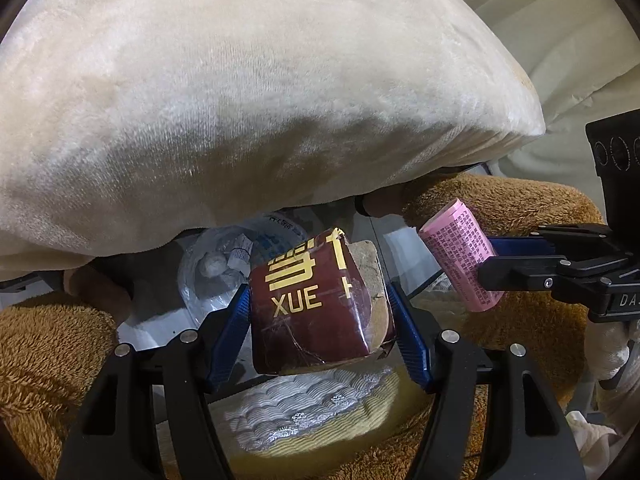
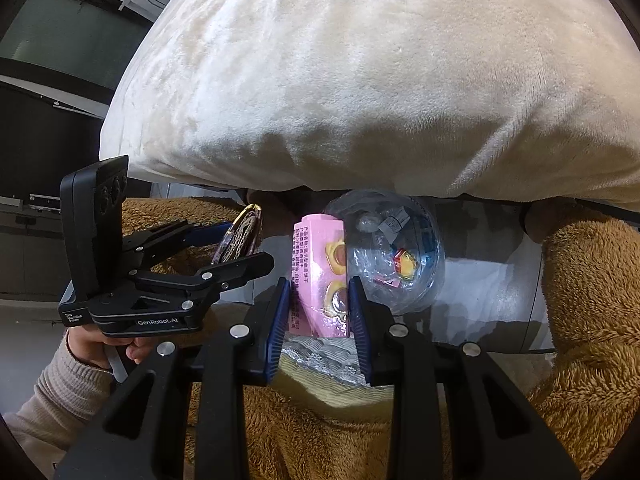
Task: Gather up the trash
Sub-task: 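Open both tools over the clear bin to drop the two boxes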
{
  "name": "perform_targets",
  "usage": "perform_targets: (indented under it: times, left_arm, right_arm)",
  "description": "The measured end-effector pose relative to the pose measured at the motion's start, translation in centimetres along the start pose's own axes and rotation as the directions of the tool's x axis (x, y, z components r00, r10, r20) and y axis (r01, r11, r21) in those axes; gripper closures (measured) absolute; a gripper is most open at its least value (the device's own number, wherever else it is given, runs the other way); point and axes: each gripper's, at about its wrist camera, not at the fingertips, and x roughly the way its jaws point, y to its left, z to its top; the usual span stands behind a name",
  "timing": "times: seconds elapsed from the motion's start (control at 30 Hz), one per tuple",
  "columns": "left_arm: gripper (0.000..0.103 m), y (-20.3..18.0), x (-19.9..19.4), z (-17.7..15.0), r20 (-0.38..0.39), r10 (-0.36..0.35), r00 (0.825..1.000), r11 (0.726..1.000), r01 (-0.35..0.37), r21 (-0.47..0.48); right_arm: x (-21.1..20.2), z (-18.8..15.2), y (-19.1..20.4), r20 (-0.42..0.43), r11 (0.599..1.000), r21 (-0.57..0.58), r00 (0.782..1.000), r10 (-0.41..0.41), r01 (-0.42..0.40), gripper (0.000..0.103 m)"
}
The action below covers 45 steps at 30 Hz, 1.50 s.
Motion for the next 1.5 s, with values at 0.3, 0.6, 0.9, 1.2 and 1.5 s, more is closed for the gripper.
perform_targets:
  times: [0.3, 0.6, 0.9, 1.2, 1.5]
  left_arm:
    - [0.037, 1.2, 2.7, 0.1, -0.067, -0.017, 0.998, 0.999, 0.014, -0.032]
    - [0.037, 1.1, 3.9, -0.2, -0.107, 0.021, 0.994, 1.0, -0.022, -0.01]
    - [0.017, 1.6, 3.9, -0.3, -0.118, 0.042, 0.992, 0.999, -0.045, -0.028]
    - [0.017, 1.4, 1.5, 0.0, -0.036, 0.058, 0.998, 0.997, -0.06, -0.04]
    - [0.017, -0.7, -3.1, -0.1, 0.093, 0.078, 0.993, 0.997, -0.077, -0.01]
  right_arm:
    - [2.2, 1.3, -1.1, -0.06, 1.0, 0.031, 0.998, 0.008, -0.006, 0.072]
    - [3.4, 2.2, -1.6, -0.094, 0.999, 0.042, 0.996, 0.002, 0.002, 0.071]
    - [3.2, 2.6, -1.9, -0.088, 0.997, 0.073, 0.996, 0.002, 0.005, 0.056]
    - [0.9, 1.8, -0.6, -0.035, 0.999, 0.036, 0.999, -0.022, 0.023, 0.056]
    - [-3.1, -0.6, 1.6, 0.072, 0.999, -0.01, 0.997, -0.037, 0.038, 0.056]
